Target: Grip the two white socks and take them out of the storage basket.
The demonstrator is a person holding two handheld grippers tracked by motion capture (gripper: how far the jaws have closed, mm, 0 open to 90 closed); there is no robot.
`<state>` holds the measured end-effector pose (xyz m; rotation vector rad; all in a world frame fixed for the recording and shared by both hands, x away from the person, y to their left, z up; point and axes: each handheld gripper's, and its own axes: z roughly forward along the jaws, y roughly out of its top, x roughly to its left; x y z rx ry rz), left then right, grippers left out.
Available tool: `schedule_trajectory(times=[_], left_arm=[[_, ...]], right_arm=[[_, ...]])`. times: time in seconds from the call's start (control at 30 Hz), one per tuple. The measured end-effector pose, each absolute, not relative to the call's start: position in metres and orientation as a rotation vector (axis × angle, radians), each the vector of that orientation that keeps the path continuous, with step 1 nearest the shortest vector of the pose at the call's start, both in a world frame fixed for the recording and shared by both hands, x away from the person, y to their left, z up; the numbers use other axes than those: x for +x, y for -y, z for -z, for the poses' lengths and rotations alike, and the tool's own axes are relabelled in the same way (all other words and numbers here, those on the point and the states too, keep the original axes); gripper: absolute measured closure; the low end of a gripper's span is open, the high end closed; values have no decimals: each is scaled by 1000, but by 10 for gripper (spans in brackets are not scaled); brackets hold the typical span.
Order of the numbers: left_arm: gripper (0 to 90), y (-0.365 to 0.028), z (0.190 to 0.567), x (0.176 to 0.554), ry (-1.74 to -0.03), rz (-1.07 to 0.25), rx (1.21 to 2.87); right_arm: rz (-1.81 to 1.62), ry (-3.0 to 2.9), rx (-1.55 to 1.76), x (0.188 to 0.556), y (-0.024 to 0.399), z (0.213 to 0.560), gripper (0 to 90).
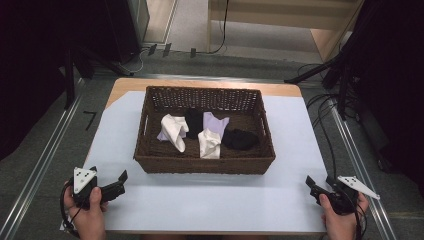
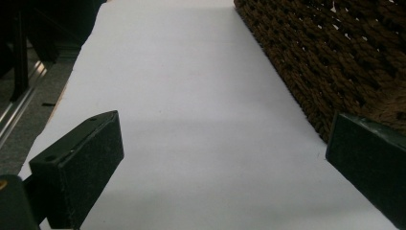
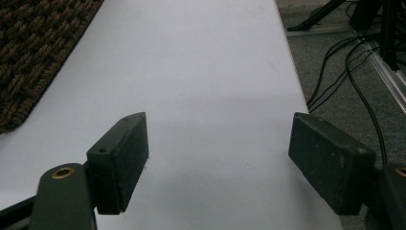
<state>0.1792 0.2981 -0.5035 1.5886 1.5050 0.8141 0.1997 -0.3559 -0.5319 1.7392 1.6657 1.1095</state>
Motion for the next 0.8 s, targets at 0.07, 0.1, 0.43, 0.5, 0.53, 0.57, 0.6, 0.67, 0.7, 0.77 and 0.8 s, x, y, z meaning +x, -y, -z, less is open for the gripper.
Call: schedule_trajectory(times=[0.07, 0.1, 0.43, 0.5, 0.53, 0.57, 0.6, 0.67, 0.7, 0.77, 0.8], left_arm=[[3, -298, 504, 179, -1503, -817, 1585], [3, -298, 504, 177, -1476, -817, 1578], [3, -297, 504, 174, -1422, -827, 1586], [3, -297, 504, 174, -1424, -822, 1596], [3, -297, 504, 175, -1421, -824, 1594], [3, -297, 504, 175, -1420, -823, 1596], [3, -297, 504, 175, -1420, -823, 1596], [3, -297, 504, 175, -1421, -821, 1599], [3, -297, 504, 175, -1421, -821, 1599], [3, -297, 504, 175, -1419, -820, 1599], [3, -297, 504, 175, -1421, -821, 1599]], right_arm=[[-1110, -1658, 1728, 199, 356, 532, 213], [-1100, -1666, 1722, 199, 356, 532, 211], [-1060, -1681, 1712, 201, 354, 525, 217], [-1059, -1688, 1730, 205, 356, 519, 218], [-1058, -1686, 1745, 206, 355, 517, 218], [-1058, -1691, 1751, 208, 355, 514, 218], [-1058, -1691, 1751, 208, 355, 514, 218], [-1037, -1710, 1739, 214, 354, 509, 220], [-1039, -1714, 1734, 218, 353, 505, 219], [-1041, -1716, 1740, 220, 352, 502, 219], [-1035, -1723, 1750, 226, 350, 497, 219]])
